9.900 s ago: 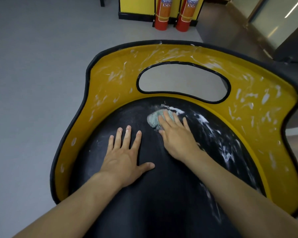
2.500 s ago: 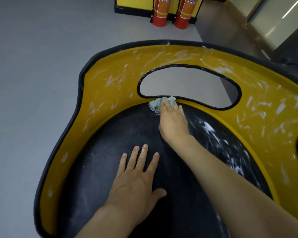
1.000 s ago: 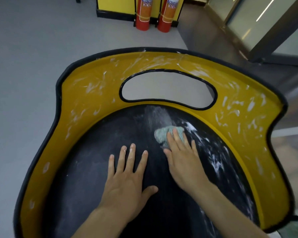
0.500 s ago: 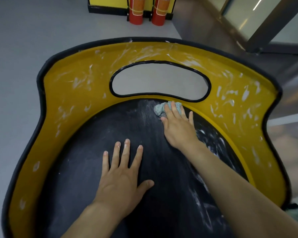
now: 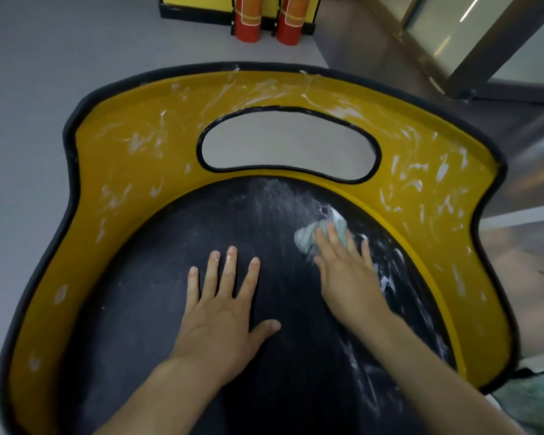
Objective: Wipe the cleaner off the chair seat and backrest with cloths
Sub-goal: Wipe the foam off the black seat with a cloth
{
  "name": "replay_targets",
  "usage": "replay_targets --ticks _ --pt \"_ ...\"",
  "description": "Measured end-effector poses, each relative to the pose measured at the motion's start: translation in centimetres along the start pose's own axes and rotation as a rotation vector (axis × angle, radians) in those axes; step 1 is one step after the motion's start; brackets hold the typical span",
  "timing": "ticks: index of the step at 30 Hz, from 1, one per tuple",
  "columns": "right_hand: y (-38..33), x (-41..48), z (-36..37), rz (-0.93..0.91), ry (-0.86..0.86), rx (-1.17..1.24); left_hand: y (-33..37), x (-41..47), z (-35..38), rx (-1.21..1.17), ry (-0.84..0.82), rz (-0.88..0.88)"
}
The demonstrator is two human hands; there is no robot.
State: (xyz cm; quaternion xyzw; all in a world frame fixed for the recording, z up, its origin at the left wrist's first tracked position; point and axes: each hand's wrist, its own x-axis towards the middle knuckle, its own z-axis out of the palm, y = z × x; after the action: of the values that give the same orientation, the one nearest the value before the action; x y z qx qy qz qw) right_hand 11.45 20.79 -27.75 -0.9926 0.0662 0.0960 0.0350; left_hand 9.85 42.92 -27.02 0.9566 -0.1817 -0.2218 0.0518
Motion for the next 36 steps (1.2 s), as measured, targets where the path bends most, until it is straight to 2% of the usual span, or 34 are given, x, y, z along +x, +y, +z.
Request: replay_targets --ticks 4,6,10,14,20,23,26,29,32,34,36 --pt "0.3 7.0 -1.0 0.026 0.046 0.059 -0.1 -0.1 0.0 0.027 0.002 -0.012" --pt "0.3 7.6 -1.4 0.028 0.041 0.071 0.2 0.0 -0.4 0.047 -0.024 -0.025" --pt "0.5 1.9 -1.4 0.012 0.049 0.056 0.8 0.1 -1.1 0.029 -0.042 -0.041" --pt "0.9 -4.8 -1.7 0.008 -0.019 0.013 0.9 0.1 -1.1 -0.002 -0.023 -0.039" --pt "1.5 -7.3 -1.6 -0.042 -0.014 -0.007 0.7 0.0 -1.3 -0.025 -0.019 -0.025" --pt "1.9 -7.0 -2.9 -0.021 0.073 0.177 1.1 -0.2 -2.3 -0.117 0.030 0.039" --pt "1.3 -6.5 -4.5 -0.014 0.107 0.511 1.5 -0.5 -3.4 -0.288 0.150 0.149" --pt "-1.0 -6.3 -6.1 -0.069 -0.042 0.977 0.9 -0.7 -4.0 -0.516 0.252 0.166" --pt "-2.5 -6.0 -6.5 -0.009 -0.222 1.284 -0.2 -0.6 -4.5 -0.667 0.383 0.101" --pt "-2.7 -5.8 -6.0 0.028 -0.346 1.386 -0.9 -0.5 -4.7 -0.762 0.391 0.065" --pt "-2.7 -5.7 -5.7 0.016 -0.390 1.321 -1.3 -0.4 -4.7 -0.794 0.368 0.063"
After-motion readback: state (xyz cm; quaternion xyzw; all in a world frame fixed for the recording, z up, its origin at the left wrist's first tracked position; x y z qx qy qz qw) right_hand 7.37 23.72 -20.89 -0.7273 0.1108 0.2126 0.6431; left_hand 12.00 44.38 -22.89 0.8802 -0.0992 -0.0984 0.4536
